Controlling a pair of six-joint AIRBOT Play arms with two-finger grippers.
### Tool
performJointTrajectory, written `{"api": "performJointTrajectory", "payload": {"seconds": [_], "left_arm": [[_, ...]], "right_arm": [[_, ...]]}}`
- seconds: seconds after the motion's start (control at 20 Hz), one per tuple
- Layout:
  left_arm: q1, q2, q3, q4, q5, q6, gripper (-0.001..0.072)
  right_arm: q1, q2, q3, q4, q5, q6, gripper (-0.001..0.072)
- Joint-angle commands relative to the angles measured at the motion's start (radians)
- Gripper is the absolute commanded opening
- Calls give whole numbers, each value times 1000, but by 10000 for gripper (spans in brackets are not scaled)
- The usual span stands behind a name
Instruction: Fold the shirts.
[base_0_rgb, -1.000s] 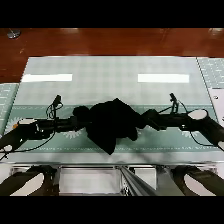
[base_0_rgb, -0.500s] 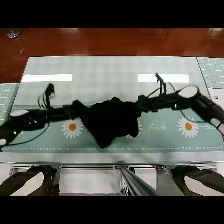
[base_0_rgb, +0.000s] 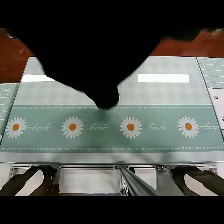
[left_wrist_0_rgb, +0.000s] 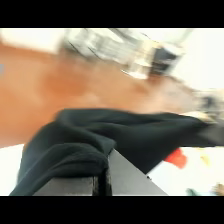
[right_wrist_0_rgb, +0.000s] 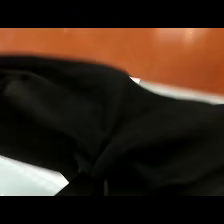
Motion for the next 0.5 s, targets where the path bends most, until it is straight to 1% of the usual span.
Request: {"api": "performJointTrajectory", "payload": {"seconds": [0.0, 0.1, 0.2, 0.25, 0.35, 0.4, 0.45], "left_arm": [[16, 69, 348, 350, 19, -184, 26], [16, 141, 415, 447, 18, -188, 26], [16, 216, 425, 550, 8, -191, 26], [16, 248, 424, 615, -24, -218, 26], [16, 278, 414, 704, -153, -251, 27], [16, 280, 391, 716, -226, -279, 27], [16, 280, 348, 714, -270, -316, 27]], "right_arm": [[-11, 155, 155, -84, 83, -24, 35], [-11, 251, 155, -101, 112, -40, 35], [-11, 321, 154, -161, 209, -33, 35], [-11, 347, 146, -191, 267, -14, 35], [-11, 400, 79, -225, 382, 27, 35], [-11, 426, 20, -227, 423, 51, 35], [-11, 461, -66, -222, 440, 77, 35]]}}
